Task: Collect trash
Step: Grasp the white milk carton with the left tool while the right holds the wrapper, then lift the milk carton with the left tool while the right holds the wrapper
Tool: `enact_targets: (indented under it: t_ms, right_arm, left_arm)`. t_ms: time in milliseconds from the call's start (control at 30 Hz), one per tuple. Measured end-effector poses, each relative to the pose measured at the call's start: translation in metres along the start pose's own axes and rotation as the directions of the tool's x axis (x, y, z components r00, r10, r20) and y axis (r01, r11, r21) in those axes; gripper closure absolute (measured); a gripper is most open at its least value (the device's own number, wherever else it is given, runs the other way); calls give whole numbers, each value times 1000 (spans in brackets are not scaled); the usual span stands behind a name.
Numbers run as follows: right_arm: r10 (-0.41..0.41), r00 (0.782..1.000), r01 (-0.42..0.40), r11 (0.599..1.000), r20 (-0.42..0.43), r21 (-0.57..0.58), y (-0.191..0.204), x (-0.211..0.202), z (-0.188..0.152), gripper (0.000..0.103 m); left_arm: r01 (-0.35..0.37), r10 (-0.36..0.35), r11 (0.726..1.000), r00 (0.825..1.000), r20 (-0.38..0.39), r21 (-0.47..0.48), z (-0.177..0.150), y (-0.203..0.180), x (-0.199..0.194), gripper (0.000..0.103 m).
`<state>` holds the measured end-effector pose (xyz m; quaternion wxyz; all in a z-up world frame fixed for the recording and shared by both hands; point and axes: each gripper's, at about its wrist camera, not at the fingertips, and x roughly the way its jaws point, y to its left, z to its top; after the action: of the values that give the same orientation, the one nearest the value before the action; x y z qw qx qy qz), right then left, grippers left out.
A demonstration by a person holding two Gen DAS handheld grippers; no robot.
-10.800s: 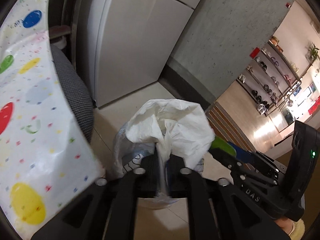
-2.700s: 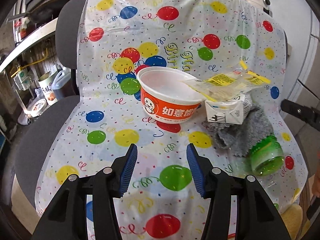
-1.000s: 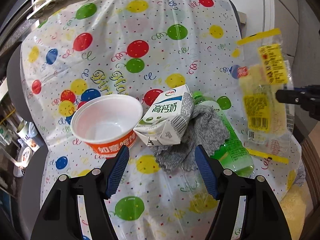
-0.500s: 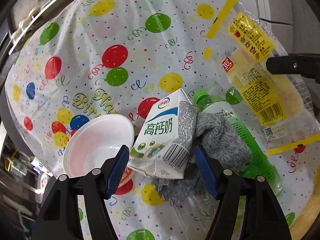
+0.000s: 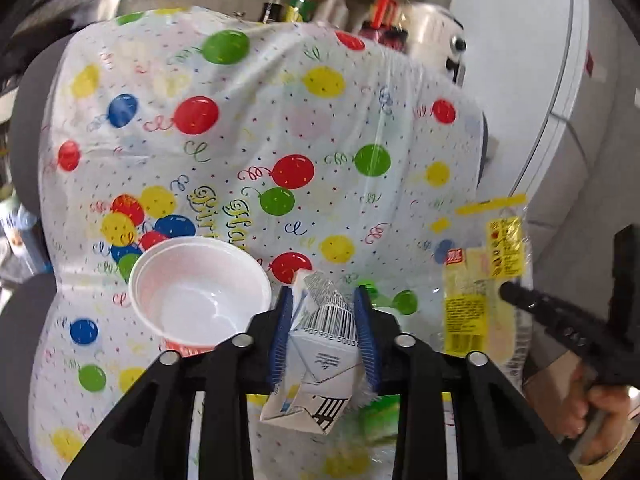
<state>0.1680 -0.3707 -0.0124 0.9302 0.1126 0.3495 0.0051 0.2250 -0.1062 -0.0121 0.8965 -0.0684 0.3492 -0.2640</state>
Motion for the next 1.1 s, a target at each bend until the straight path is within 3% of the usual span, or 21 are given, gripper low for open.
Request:
enact_targets:
  t_ms: [33,100,167,367,400,433,500,600,667,733,800,900,1100]
  right_arm:
    - [-1,1000,1,1000,-1,0,1,-2,-1,101]
    - [-5,1000,5,1000,-1,-12,2,-10,-5,101]
    - [-21,1000,21,999,-4,-26,3,-17,-11,101]
    - [-32,999,32,999,-11,-45,2,-33,-34,101]
    - [-34,999,33,998,-11,-53,3,-37,-39,101]
    - [-34,999,33,998,-11,-57,4,-39,-43,101]
    - [-33,999,33,997,-9,-67,8,-43,-50,101]
    - [-26,1000,27,997,3,-69,16,-48,-60,101]
    - [-23,1000,24,997,16,-69,22,-50,-65,101]
    - [-20,999,22,998,31,-65,27,-52,-73,101]
    - [-9,999,11,999,32,-53,31,-51,-79,101]
    - [-2,1000,3,999,24,-47,35,-49,-85,101]
    - [-10,999,12,999,32,-46,36,-54,-84,101]
  left_arm:
    - [9,-9,1000,1000,4,-15,-2,-1,-5,103]
    - [-7,8,1000,1000,27,-29,-12,-6,-17,103]
    - [-74,74,997,997,32,-5,-22,-11,-19,103]
    - [-125,124,992,991,-59,-19,-54,10,-14,96]
    - [-146,145,989,987,-70,-21,-59,15,-18,77]
    - [-166,164,986,983,-79,-20,-64,18,-23,51]
    - [-235,234,972,969,-74,3,-77,22,-34,39]
    - [-319,322,947,939,-123,43,-101,32,-40,33]
    - [-312,307,950,937,-168,-1,-115,41,-40,31]
    - [-273,253,959,946,-204,-76,-128,51,-39,22]
    - [-256,224,958,950,-219,-128,-138,58,-35,22]
    - [-260,221,956,944,-244,-139,-146,63,-22,22]
    - [-232,192,962,950,-248,-144,-145,60,2,22]
